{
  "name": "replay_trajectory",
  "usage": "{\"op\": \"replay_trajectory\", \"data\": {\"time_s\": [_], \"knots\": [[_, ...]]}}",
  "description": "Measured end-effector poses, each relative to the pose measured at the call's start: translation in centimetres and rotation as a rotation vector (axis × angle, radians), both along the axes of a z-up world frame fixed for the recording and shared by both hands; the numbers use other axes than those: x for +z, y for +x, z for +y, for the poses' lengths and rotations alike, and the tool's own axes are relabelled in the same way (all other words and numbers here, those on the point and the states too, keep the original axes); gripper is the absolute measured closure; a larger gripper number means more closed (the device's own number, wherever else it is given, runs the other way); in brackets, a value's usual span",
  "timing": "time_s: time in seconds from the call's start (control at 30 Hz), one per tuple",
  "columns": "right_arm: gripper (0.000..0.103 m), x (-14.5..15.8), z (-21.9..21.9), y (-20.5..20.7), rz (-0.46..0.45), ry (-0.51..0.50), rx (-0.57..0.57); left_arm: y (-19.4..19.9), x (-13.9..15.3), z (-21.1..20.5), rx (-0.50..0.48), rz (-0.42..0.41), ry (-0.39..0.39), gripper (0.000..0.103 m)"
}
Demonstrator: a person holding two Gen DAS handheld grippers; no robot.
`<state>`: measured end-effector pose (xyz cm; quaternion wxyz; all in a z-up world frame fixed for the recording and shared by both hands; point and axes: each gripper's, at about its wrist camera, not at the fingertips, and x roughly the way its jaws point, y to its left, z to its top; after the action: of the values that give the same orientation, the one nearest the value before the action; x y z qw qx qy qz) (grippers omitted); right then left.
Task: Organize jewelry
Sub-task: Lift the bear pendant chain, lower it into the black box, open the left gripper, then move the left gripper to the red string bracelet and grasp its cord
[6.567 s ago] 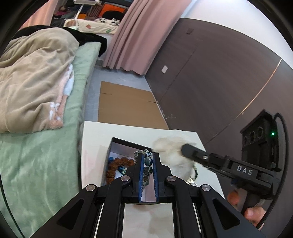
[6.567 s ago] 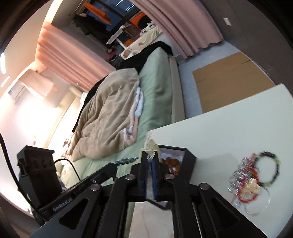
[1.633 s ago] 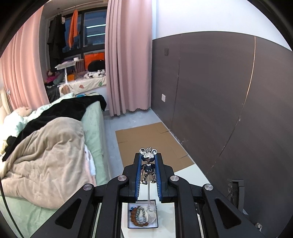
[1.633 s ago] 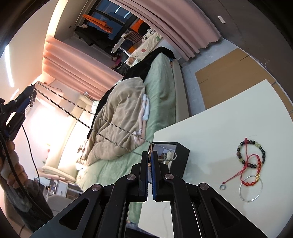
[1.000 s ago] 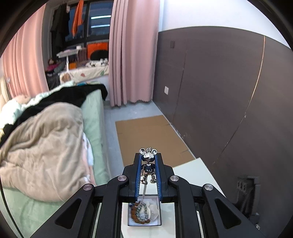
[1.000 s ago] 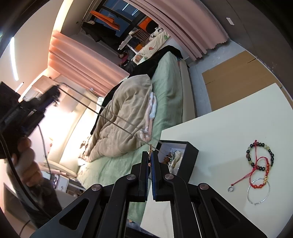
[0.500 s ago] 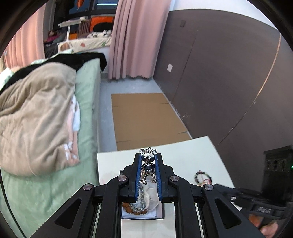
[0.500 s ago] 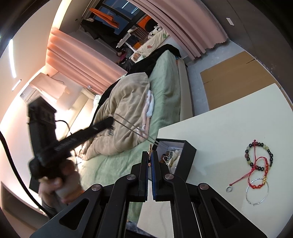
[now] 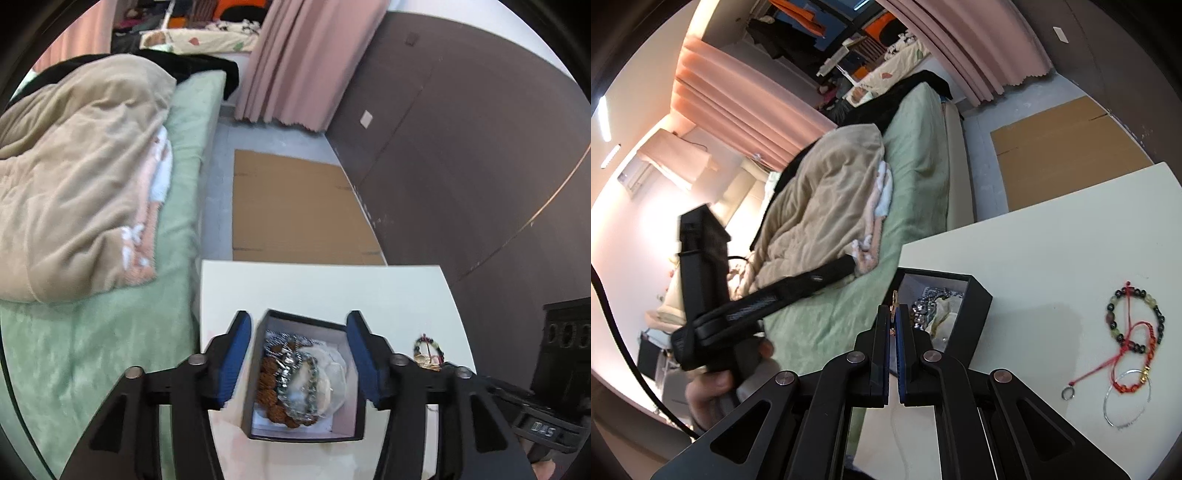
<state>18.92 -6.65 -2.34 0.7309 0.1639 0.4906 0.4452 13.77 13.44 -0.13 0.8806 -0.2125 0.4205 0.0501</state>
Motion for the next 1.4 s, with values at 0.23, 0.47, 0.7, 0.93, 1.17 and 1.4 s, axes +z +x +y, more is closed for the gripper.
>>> {"op": "replay_trajectory", "data": {"time_s": [0.23, 0.47, 0.7, 0.93, 1.17, 1.4], "knots": [[0.098, -1.3, 1.8, -1.2, 0.012, -0.102, 0.032, -1.0, 0.2, 1.6, 0.018, -0.013, -0.025, 0.047], [0.050, -1.0, -0.4, -1.6, 0.042, -0.112, -0.008, -1.4, 0.3, 1.4, 0.002, -0.019, -0.042, 0.047], [0.050, 0.9, -5.9, -0.7, 0.026, -0.119, -0.133, -0.9, 0.8, -1.3, -0.047, -0.028, -0.020, 0.031], [0.050, 0.5, -9.3, 0.4, 0.014, -0.229, -0.291, -0.1, 1.1, -4.8, -0.109, -0.026, 0.002, 0.020], [0.027, 0.8, -12.7, -0.8, 0.005, -0.220, -0.379, 0.3, 0.5, -8.4, -0.156, -0.017, 0.052, 0.010], [0.006, 0.5, -16.2, -1.7, 0.046, -0.180, -0.492, 1.1, 0.5, -11.4, -0.195, -0.019, 0.059, 0.009]]}}
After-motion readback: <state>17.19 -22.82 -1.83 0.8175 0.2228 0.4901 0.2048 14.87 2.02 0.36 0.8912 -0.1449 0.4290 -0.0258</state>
